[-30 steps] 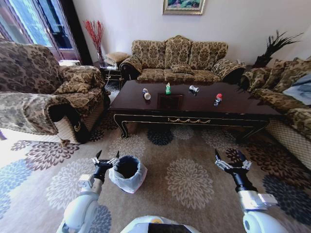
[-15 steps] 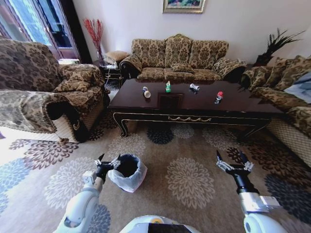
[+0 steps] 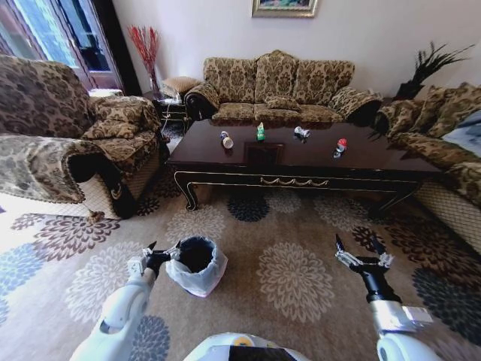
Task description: Move to the front of the table and place the trash on the table into the trash bin.
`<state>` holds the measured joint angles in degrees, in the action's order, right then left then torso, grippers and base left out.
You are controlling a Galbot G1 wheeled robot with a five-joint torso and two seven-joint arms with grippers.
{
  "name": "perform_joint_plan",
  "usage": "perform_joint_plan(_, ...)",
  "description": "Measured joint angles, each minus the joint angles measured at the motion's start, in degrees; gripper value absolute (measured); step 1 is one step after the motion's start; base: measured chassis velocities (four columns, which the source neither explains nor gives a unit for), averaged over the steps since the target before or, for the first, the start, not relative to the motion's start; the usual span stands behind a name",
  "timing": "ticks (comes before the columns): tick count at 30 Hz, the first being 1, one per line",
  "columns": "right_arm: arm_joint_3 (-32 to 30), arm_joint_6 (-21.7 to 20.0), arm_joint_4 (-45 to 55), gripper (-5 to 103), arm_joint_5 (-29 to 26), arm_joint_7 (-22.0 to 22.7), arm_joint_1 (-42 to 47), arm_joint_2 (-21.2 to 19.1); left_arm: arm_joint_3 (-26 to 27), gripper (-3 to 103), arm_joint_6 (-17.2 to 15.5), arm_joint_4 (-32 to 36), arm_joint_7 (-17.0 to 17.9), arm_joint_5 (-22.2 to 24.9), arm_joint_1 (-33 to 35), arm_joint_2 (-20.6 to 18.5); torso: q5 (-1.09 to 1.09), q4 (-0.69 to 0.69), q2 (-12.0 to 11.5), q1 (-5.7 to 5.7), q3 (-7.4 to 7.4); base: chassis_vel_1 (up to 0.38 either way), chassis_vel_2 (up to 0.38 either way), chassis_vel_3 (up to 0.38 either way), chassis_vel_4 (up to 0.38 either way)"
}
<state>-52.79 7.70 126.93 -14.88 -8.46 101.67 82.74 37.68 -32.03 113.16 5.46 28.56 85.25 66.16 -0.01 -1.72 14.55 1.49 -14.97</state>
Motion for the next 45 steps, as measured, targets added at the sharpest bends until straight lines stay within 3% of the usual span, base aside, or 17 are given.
perform_joint_plan(5,-0.2,0.1,0.0,100,0.6,0.5,0.6,0.3,-2.0,100,-3.3,-6.7,0.2,2.7,-5.8,-2.3,0.00,0.01,0.0,0.00,0.01,0.000,0.000,0.000,0.000)
perform_joint_plan(10,-0.5,0.2,0.0,100,1.1,1.1,0.8,0.8,-4.3,100,-4.1,-13.5,-0.1,4.2,-9.7,-4.0,-0.01,0.02,0.1,0.06,-0.07,0.000,0.000,0.000,0.000)
perform_joint_plan(27,-1.8,1.4,-1.4,100,2.1,1.9,1.1,1.8,-8.9,101,-6.0,-23.2,-2.5,5.3,-15.3,-4.5,0.01,0.01,0.4,0.16,-0.26,0.000,0.000,0.000,0.000)
perform_joint_plan(45,-3.1,2.2,-2.8,100,1.3,1.9,1.2,1.9,-11.6,54,-5.8,-25.6,-3.3,3.2,-16.7,-3.7,0.07,-0.02,0.6,0.19,-0.33,0.000,0.000,0.000,0.000)
